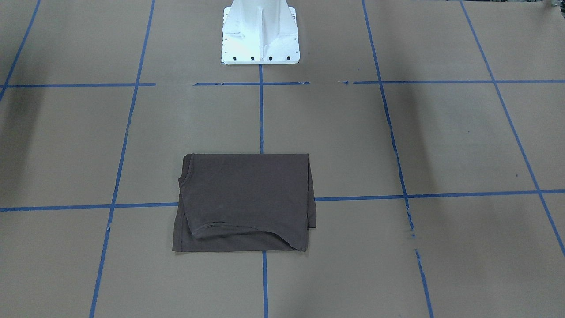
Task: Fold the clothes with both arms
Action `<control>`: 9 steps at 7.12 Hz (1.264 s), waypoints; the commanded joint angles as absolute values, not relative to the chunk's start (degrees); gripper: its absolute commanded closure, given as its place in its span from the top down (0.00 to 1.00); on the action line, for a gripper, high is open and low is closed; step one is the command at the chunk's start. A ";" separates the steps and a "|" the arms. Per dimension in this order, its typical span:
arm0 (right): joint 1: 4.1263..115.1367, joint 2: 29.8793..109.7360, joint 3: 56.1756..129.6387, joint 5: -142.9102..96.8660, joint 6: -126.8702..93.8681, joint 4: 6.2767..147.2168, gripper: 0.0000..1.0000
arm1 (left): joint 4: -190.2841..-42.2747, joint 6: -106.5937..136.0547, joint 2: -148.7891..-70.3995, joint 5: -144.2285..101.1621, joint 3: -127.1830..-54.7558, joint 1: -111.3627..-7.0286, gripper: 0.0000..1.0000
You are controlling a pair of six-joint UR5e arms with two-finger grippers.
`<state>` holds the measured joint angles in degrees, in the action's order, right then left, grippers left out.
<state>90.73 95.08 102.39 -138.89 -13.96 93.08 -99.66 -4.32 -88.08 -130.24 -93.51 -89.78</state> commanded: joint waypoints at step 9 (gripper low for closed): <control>90.53 94.83 92.55 -138.52 -8.61 88.68 1.00 | -96.68 -4.04 -87.71 -130.25 -95.19 -89.74 1.00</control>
<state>90.53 94.84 92.67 -138.52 -8.60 88.87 -96.71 -4.11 -87.71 -130.25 -95.14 -89.74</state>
